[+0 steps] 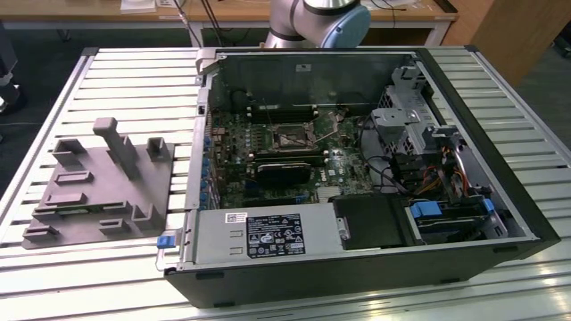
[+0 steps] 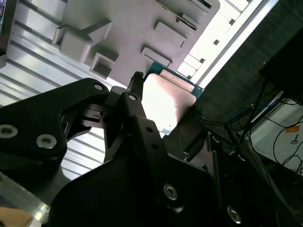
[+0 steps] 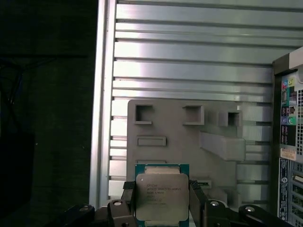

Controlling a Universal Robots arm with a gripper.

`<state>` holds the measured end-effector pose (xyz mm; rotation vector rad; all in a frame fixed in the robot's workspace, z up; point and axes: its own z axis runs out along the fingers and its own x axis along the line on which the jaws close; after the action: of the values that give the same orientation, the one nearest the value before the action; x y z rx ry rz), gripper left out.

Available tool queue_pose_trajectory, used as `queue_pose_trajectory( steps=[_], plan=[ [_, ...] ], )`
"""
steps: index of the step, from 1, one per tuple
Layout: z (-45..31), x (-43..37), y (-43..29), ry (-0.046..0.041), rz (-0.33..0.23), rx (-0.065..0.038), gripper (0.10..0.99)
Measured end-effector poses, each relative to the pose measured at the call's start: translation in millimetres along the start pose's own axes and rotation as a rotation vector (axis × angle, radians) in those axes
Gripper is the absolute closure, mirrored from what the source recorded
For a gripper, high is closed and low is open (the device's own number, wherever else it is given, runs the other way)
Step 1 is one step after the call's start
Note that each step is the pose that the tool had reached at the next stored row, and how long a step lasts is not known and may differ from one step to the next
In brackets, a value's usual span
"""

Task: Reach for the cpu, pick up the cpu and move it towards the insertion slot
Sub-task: 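Pick up the cpu and move it towards the insertion slot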

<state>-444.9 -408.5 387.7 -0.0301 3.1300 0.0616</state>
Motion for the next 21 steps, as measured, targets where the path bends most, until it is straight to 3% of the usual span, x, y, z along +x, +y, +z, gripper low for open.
queue_pose_trajectory(
  steps=[21],
  plan=[
    [0.4, -37.6, -0.7, -0.0001, 0.0, 0.0, 0.549]
  ],
)
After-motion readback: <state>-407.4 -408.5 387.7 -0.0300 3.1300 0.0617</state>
